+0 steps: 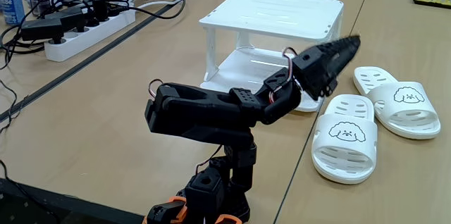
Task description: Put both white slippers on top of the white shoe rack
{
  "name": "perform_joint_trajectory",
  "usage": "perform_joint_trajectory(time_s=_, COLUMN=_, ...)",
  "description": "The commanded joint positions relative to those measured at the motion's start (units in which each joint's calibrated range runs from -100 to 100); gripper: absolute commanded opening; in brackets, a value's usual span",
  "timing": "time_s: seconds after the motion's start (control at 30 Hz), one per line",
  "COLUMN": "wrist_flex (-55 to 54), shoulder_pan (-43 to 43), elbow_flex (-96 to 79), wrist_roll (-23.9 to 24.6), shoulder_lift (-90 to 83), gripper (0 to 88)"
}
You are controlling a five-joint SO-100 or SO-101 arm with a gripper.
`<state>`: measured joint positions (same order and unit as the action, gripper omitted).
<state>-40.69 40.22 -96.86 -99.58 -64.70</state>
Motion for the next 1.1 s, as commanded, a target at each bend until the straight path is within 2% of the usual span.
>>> perform_joint_trajectory(time_s=0.0, wrist_flex=20.2, shoulder_pan=0.2, elbow_flex=5.3, wrist_roll=-0.4, shoulder_lift=-4.2, gripper=0.7)
perform_joint_trajectory(time_s=0.17, wrist_flex=51.7, shoulder_pan=0.3, elbow_flex=13.4, wrist_roll=-0.4, shoulder_lift=-8.5, gripper=0.7)
perform_joint_trajectory(time_s=0.27, wrist_flex=62.5, shoulder_pan=0.5, elbow_flex=15.9, wrist_roll=-0.4, shoulder_lift=-8.5, gripper=0.7)
perform_joint_trajectory(time_s=0.5, wrist_flex=62.8, shoulder_pan=1.7, elbow_flex=11.4, wrist_roll=-0.4, shoulder_lift=-4.7, gripper=1.4)
perform_joint_trajectory(time_s=0.67, wrist_flex=62.8, shoulder_pan=1.2, elbow_flex=10.6, wrist_roll=-0.4, shoulder_lift=-3.0, gripper=15.9)
perform_joint_trajectory(time_s=0.73, wrist_flex=62.9, shoulder_pan=-0.2, elbow_flex=8.9, wrist_roll=-0.4, shoulder_lift=-3.2, gripper=18.9)
perform_joint_trajectory(time_s=1.07, wrist_flex=62.5, shoulder_pan=-6.3, elbow_flex=2.3, wrist_roll=-0.4, shoulder_lift=-2.8, gripper=20.1)
